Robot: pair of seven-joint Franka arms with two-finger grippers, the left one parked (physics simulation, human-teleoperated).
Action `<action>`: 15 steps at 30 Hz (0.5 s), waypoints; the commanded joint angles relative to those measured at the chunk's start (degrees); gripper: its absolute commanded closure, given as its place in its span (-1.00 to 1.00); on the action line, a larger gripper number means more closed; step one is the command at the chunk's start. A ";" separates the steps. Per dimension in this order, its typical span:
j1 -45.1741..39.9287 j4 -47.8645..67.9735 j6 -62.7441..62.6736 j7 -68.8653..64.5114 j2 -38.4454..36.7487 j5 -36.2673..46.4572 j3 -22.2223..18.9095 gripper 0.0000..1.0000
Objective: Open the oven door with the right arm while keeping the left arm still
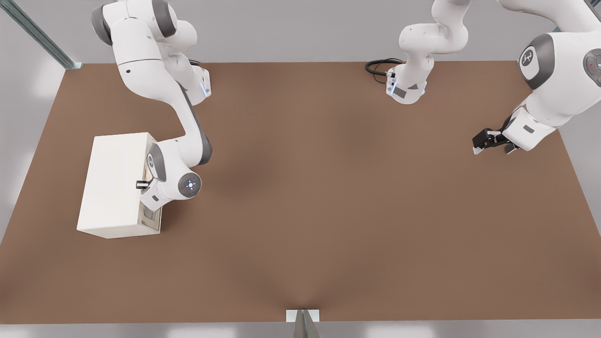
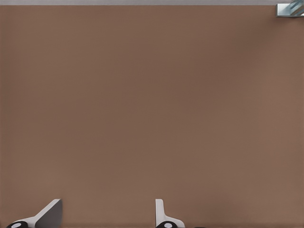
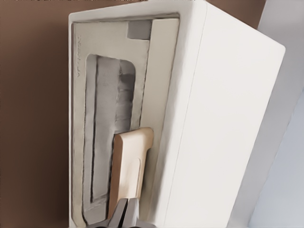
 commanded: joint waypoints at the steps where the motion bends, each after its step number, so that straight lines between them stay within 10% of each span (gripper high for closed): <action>1: 0.13 0.03 0.31 6.95 -0.06 0.07 0.06 1.00; 15: 0.22 0.91 0.48 2.38 0.03 -2.92 -0.12 1.00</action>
